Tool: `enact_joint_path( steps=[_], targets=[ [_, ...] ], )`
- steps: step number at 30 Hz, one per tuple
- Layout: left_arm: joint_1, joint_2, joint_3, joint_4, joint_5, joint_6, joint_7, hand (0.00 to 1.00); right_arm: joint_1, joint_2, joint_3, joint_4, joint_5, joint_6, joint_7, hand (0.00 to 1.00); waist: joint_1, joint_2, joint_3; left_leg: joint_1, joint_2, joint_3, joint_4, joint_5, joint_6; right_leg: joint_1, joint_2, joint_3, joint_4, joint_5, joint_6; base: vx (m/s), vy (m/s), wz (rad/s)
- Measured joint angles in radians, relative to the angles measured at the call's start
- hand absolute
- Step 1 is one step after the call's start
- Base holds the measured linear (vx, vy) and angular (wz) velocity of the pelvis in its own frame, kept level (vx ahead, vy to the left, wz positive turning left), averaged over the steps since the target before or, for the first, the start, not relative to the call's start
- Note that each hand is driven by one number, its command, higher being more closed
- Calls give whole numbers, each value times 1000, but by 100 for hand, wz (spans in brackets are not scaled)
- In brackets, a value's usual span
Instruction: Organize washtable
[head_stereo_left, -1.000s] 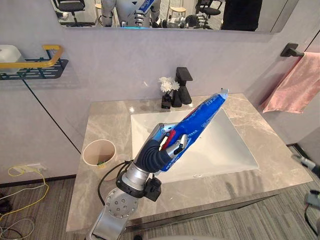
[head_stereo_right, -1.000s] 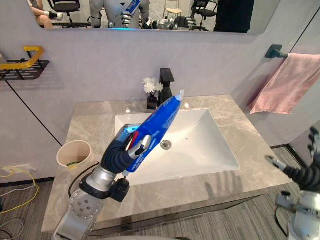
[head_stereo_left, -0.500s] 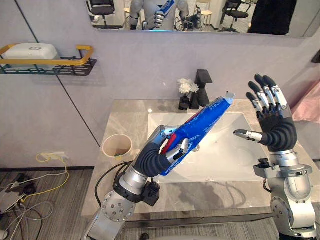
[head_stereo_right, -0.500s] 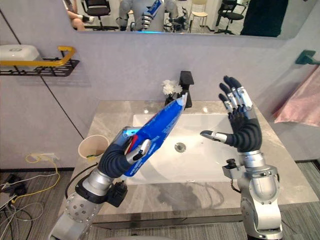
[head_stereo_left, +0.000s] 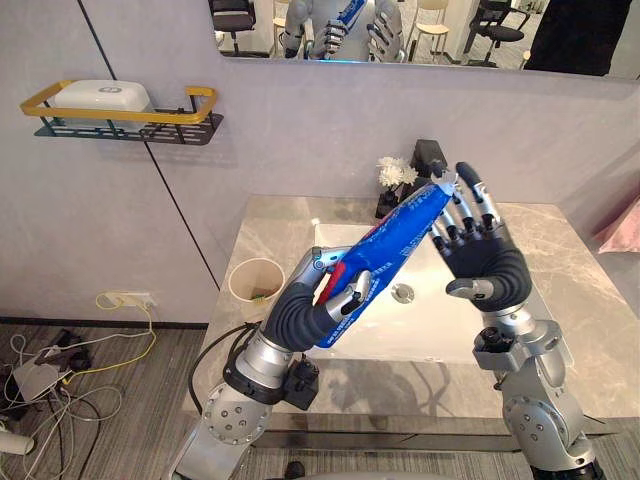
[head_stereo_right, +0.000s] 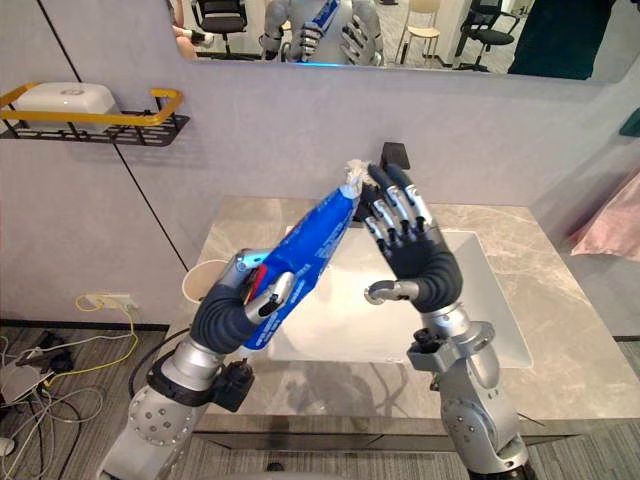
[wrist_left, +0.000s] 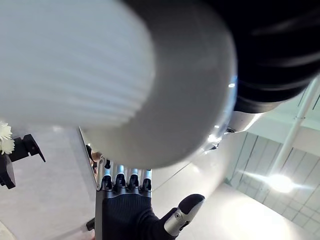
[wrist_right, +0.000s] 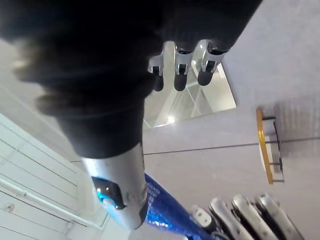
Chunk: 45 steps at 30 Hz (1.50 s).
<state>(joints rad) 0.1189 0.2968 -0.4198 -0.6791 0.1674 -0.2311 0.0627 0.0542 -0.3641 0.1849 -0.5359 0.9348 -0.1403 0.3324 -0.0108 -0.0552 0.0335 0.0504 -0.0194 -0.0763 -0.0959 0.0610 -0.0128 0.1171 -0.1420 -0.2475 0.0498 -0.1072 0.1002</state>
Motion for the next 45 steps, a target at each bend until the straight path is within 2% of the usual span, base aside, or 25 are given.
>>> enact_joint_path(
  steps=[13,30,31,36,45],
  targets=[
    [0,-9,28,3,0,1,3,100,-81,-16,132,45,50,40,-2,0,-1,0,2,-6,-2,-15,-6,11,-1,-1,-1,-23,-2,0,0,-12,-6,2],
    [34,-9,-11,55,-21,12,-42,100,-237,-38,146,99,76,42,-15,0,24,-15,17,-21,0,-7,-7,21,-2,-18,1,-25,-3,3,-1,-16,-6,1],
    [37,-9,-10,55,-23,13,-42,100,-246,-38,146,100,76,42,-15,100,24,-15,17,-21,0,-6,-7,21,-2,-19,1,-25,-3,3,-1,0,0,0],
    [40,-9,-10,68,-41,17,-43,100,-293,-38,146,108,76,44,-16,100,25,-16,17,-23,1,-5,-7,21,-2,-19,1,-26,-3,3,-1,0,0,0],
    [42,-20,-11,92,-42,25,-56,100,-310,-35,145,126,75,73,-23,100,24,-16,17,-41,1,-5,-4,28,-3,-33,2,-24,-4,9,-2,0,0,0]
  ],
)
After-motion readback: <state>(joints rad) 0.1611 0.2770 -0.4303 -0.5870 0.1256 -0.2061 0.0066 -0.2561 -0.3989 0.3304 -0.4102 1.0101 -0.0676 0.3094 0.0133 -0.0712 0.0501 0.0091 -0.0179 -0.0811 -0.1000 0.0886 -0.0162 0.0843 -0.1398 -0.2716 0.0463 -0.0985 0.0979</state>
